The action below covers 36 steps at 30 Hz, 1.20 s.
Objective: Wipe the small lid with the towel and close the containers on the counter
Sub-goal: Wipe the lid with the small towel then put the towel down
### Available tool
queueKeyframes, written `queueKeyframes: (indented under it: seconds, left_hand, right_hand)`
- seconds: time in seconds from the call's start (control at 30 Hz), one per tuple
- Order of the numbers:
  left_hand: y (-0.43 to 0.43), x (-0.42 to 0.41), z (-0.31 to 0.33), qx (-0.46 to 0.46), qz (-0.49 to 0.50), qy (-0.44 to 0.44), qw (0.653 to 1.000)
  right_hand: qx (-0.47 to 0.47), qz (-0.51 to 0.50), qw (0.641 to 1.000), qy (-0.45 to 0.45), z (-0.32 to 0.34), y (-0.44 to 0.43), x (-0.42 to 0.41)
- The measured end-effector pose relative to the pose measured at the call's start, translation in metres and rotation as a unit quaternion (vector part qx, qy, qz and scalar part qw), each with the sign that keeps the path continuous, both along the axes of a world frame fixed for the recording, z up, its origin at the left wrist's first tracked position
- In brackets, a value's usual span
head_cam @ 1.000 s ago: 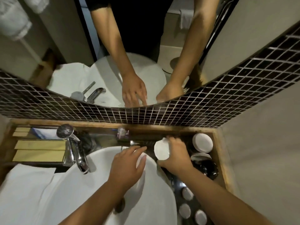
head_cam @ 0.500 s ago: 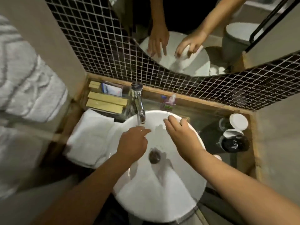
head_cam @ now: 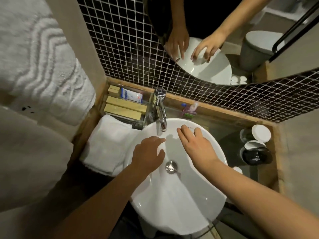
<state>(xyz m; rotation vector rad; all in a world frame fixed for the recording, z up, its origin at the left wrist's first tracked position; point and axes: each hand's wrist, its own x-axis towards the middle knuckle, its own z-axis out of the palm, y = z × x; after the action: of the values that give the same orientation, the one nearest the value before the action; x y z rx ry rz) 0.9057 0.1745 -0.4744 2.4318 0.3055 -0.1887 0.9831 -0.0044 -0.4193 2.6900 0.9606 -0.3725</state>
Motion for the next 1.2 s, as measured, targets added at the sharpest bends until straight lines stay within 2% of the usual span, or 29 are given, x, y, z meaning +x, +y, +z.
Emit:
queueKeyframes:
  seconds: [0.1,0.27,0.33,0.4,0.47,0.57,0.67,0.7,0.8,0.87,0.97,1.2]
  left_hand:
    - [-0.001,0.001,-0.003,0.013,-0.010,-0.003,1.000]
    - [-0.002,-0.003,-0.006,0.019,-0.024,0.002,1.000]
    - [-0.002,-0.007,-0.010,0.026,-0.033,0.009,0.999]
    - [0.000,-0.011,-0.013,0.026,-0.033,0.025,0.999]
    - [0.006,-0.018,-0.015,0.006,-0.015,0.045,0.999]
    - [0.027,-0.033,-0.016,0.001,0.015,0.020,1.000]
    - [0.062,-0.044,-0.018,0.054,0.074,-0.030,0.995]
    - [0.074,-0.045,-0.020,0.087,0.082,-0.012,0.993]
    - [0.105,-0.042,-0.030,0.198,0.040,0.144,0.969]
    - [0.116,-0.042,-0.042,0.229,0.016,0.201,0.952]
    - [0.113,-0.045,-0.059,0.251,0.006,0.217,0.943]
    - [0.119,-0.052,-0.091,0.313,0.008,0.159,0.936]
  right_hand:
    - [0.031,0.010,0.999,-0.004,0.002,-0.001,-0.004]
    - [0.172,-0.046,0.984,0.031,-0.001,-0.004,-0.017]
    - [0.233,-0.107,0.965,0.052,-0.008,-0.005,-0.026]
    - [0.302,-0.201,0.928,0.087,-0.014,-0.005,-0.035]
    - [0.337,-0.246,0.902,0.115,-0.021,-0.006,-0.042]
    - [0.358,-0.258,0.890,0.117,-0.032,-0.007,-0.056]
    - [0.357,-0.267,0.890,0.101,-0.044,-0.005,-0.064]
    - [0.354,-0.272,0.889,0.098,-0.048,-0.003,-0.066]
    - [0.352,-0.283,0.885,0.110,-0.056,0.007,-0.069]
    - [0.350,-0.288,0.883,0.120,-0.060,0.015,-0.069]
    - [0.348,-0.289,0.883,0.126,-0.064,0.024,-0.068]
    - [0.343,-0.264,0.890,0.142,-0.074,0.036,-0.072]
